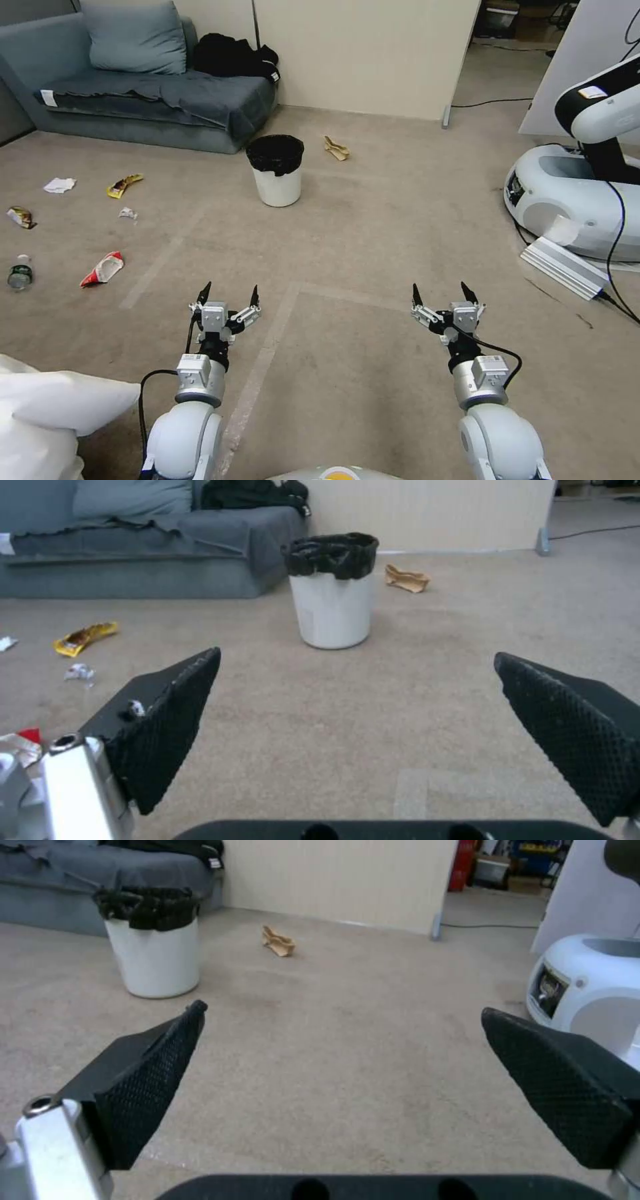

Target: Pick up the trash bin, then pick up the garbage from the floor and place it into the trash bin.

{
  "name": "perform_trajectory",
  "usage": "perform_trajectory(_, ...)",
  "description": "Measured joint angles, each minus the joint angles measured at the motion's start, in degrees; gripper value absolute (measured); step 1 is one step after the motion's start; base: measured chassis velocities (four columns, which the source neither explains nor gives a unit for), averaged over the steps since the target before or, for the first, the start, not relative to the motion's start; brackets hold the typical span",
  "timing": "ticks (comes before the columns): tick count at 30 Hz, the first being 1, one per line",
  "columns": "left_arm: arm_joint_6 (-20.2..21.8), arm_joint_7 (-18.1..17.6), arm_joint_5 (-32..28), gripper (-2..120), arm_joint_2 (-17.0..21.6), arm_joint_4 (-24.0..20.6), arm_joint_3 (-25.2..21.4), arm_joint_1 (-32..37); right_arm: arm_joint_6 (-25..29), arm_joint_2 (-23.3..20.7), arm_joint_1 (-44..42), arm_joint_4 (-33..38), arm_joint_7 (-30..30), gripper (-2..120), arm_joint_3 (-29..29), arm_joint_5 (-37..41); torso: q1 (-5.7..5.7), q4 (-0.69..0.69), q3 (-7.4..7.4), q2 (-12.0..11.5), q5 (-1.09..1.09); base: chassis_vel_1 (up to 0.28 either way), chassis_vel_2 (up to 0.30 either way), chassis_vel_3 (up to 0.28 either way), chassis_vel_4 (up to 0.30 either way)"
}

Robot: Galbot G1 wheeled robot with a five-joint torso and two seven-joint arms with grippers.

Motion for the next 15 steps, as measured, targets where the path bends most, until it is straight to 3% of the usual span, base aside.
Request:
perform_trajectory(12, 0.21, 0.00, 0.04, 100, 0.00, -0.46, -0.05, 0.22, 0.00, 0.08, -0.32, 0.20, 0.00, 100, -0.02, -0.04, 0.00, 0.00, 0.00, 0.00, 0.00, 0.000, 0.000, 0.000, 0.000)
perform_trajectory(15, 2.40, -0.79, 0.58, 100, -0.02, -3.58, -0.73, 1.99, 0.18, 1.02, -3.00, 3.54, 0.34, 100, -0.39, -1.11, 0.00, 0.00, 0.00, 0.00, -0.01, 0.000, 0.000, 0.000, 0.000)
